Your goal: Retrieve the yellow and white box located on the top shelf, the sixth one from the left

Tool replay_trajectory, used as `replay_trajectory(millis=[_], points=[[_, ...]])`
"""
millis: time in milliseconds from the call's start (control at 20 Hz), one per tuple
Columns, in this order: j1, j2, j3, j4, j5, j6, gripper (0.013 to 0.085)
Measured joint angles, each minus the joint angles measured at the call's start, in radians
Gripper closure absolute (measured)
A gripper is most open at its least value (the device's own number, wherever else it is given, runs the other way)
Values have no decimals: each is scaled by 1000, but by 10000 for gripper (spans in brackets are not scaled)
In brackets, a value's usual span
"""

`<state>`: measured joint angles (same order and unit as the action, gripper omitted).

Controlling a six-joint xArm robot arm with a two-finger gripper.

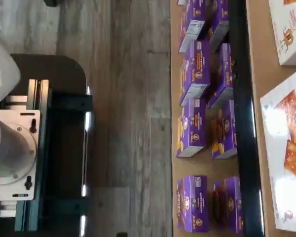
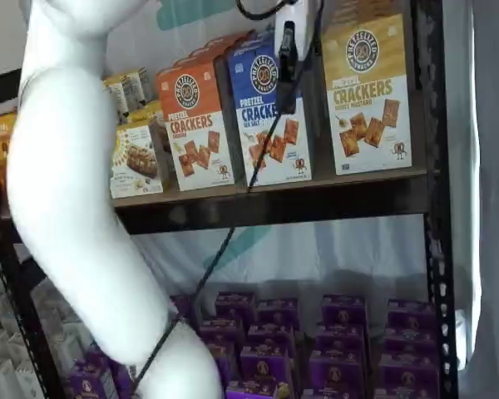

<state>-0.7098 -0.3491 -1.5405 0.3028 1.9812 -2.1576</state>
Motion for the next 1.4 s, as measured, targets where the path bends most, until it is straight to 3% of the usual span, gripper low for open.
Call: replay_trajectory(millis=[150,400,750,900,1050,1400], points=[[25,-14,6,-50,1,2,130],[7,-39,28,-27,-18,-3,130],[-66,-125,127,99,-217,-49,130],[-91,-128,129,150,-240,-55,130],[-127,-143,148,242,-283,-59,130],[-167,-122,114,342,-330,-63,130]])
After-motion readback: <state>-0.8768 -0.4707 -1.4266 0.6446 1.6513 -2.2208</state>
